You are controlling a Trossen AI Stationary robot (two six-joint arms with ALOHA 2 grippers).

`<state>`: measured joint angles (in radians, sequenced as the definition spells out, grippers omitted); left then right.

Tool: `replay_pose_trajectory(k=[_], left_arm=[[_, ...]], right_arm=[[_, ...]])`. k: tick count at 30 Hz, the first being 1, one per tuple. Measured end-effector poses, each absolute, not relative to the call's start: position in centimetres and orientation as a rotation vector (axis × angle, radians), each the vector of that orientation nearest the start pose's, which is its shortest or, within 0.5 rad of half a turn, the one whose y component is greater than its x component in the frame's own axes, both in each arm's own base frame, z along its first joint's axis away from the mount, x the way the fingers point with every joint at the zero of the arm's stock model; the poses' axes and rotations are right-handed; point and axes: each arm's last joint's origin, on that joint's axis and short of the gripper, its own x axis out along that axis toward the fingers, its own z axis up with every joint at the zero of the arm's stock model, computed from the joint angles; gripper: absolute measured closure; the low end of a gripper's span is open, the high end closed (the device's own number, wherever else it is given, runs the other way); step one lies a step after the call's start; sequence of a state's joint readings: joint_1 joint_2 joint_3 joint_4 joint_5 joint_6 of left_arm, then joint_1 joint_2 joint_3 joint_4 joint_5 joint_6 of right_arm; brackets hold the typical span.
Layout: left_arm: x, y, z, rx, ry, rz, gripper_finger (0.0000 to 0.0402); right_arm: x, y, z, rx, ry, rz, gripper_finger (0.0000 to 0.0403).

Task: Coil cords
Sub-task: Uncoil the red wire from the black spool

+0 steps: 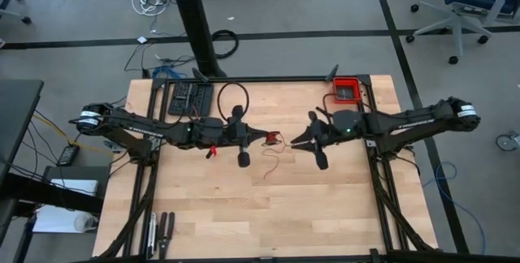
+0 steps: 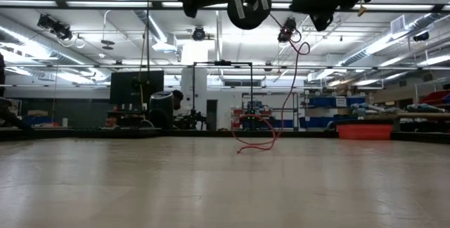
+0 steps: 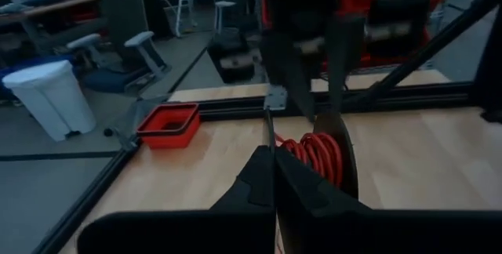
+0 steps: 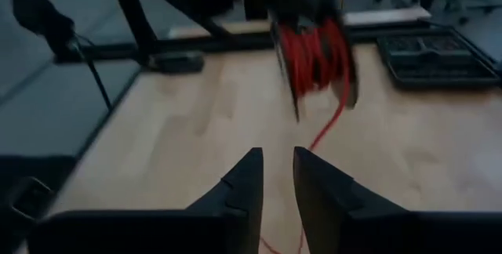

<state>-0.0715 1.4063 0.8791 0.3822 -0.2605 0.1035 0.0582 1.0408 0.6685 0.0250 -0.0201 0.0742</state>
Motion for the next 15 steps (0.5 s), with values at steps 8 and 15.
replay_pose_trajectory(k=[8,15], left_arm=[[31.3,-1.5,28.0,0.128,0.144,0.189,0.0401],[31.3,-1.5,28.1,0.124,0.135,0.189,0.0401]], right_arm=[[24.2,1.2,24.8,0.018,0.41,-0.009,0.0301],[24.7,1.2,24.4,-0.003,0.412,-0.008,0.0299]])
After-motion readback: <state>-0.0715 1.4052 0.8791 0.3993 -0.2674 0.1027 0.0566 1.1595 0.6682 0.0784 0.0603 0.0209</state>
